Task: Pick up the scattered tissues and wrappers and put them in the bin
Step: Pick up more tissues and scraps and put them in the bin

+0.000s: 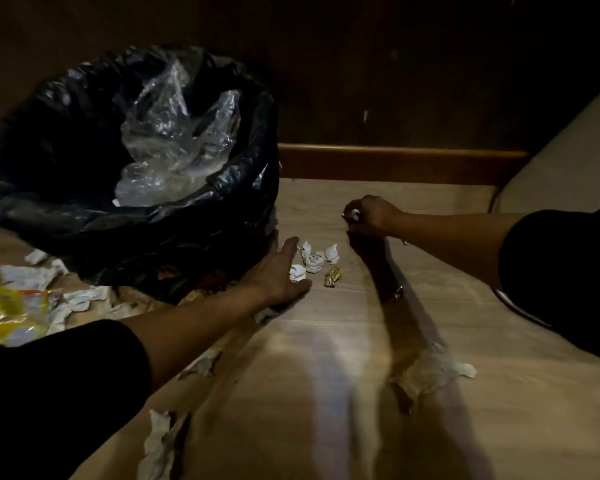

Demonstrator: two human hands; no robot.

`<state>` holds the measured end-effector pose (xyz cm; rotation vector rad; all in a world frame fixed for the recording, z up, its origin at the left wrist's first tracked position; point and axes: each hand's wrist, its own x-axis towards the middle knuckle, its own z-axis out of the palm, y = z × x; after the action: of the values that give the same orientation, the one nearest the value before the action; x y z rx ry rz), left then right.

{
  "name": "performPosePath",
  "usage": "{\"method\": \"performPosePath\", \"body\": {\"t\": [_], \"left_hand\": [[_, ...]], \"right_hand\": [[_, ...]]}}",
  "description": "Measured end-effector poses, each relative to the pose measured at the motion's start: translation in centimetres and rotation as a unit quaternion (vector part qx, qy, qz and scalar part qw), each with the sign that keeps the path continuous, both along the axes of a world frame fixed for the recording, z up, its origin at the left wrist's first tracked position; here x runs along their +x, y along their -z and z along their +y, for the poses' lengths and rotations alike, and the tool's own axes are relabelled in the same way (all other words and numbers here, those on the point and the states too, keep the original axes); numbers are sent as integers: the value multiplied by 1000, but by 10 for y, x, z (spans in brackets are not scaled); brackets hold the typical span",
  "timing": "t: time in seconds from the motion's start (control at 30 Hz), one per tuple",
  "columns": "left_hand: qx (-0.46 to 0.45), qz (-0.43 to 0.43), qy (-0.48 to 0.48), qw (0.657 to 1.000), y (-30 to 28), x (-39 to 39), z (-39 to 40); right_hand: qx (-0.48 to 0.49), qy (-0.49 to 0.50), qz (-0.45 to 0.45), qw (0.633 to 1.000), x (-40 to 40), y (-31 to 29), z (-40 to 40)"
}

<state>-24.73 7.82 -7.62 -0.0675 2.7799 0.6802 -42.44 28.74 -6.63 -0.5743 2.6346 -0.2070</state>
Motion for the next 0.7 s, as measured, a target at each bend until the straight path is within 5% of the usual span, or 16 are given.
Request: {"method": "performPosePath", "body": {"t": [0.3,0.5,0.7], "left_hand": [[-22,69,53,996,28,-17,22],[-9,124,94,988,35,-1,29],[7,120,45,992,32,-2,34]], "right_hand": [[-19,22,1,1000,-3,18,18],[-193,236,22,952,-30,-12,68],[-71,212,4,975,-23,1,119]]}}
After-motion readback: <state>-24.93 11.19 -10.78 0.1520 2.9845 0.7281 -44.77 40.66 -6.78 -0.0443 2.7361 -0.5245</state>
